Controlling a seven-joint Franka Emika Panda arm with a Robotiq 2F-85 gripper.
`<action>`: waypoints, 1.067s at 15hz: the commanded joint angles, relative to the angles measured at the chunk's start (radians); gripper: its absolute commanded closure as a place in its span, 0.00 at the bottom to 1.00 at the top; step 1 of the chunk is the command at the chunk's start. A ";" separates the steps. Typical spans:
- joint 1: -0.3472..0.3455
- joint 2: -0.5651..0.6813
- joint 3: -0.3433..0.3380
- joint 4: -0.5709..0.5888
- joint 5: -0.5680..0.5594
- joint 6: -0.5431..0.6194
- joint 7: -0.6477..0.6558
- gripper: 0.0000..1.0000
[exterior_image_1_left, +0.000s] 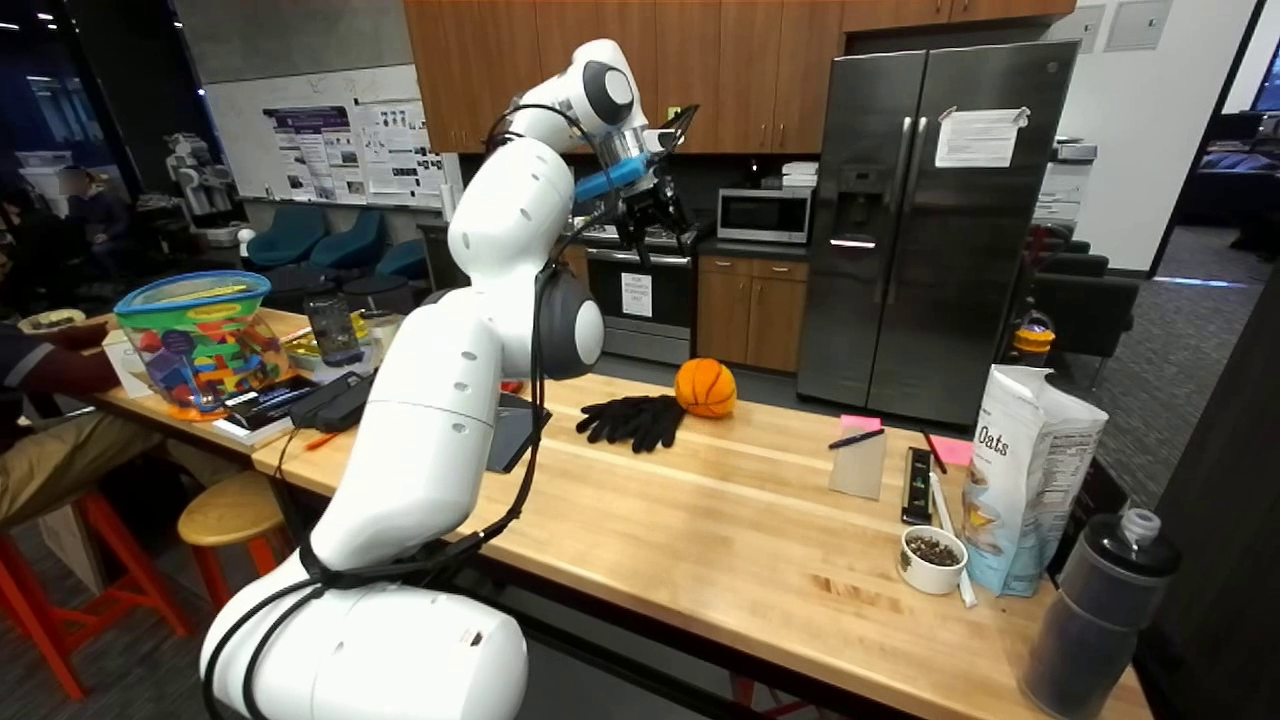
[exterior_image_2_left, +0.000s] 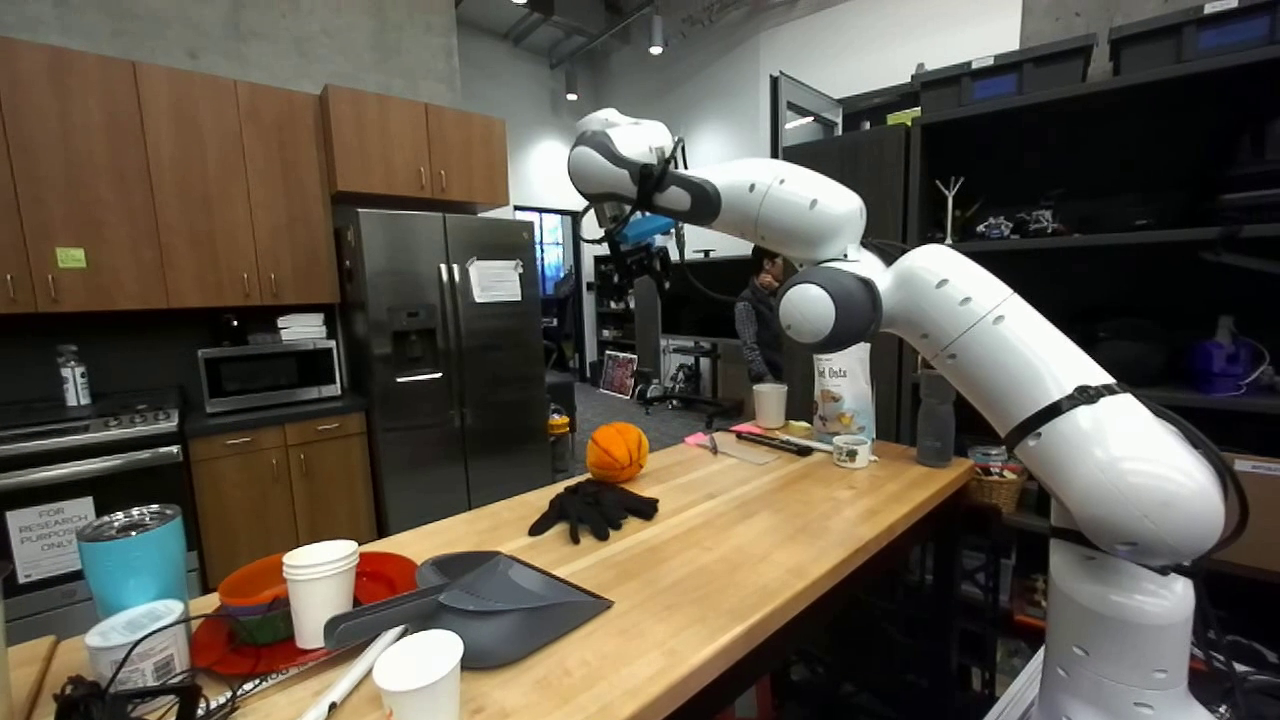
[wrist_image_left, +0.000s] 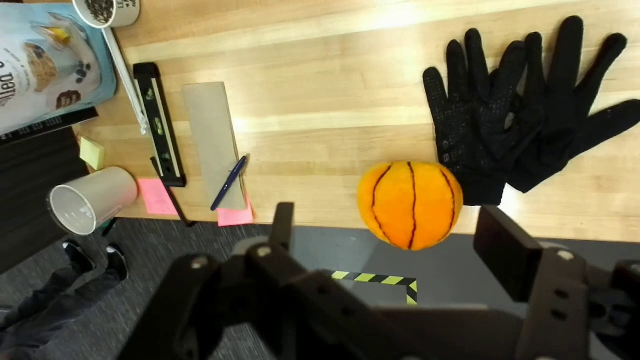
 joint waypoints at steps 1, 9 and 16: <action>0.000 -0.002 0.003 -0.014 -0.002 0.005 0.000 0.05; 0.010 0.007 0.003 -0.016 -0.004 0.005 0.001 0.04; 0.010 0.007 0.003 -0.016 -0.004 0.005 0.001 0.04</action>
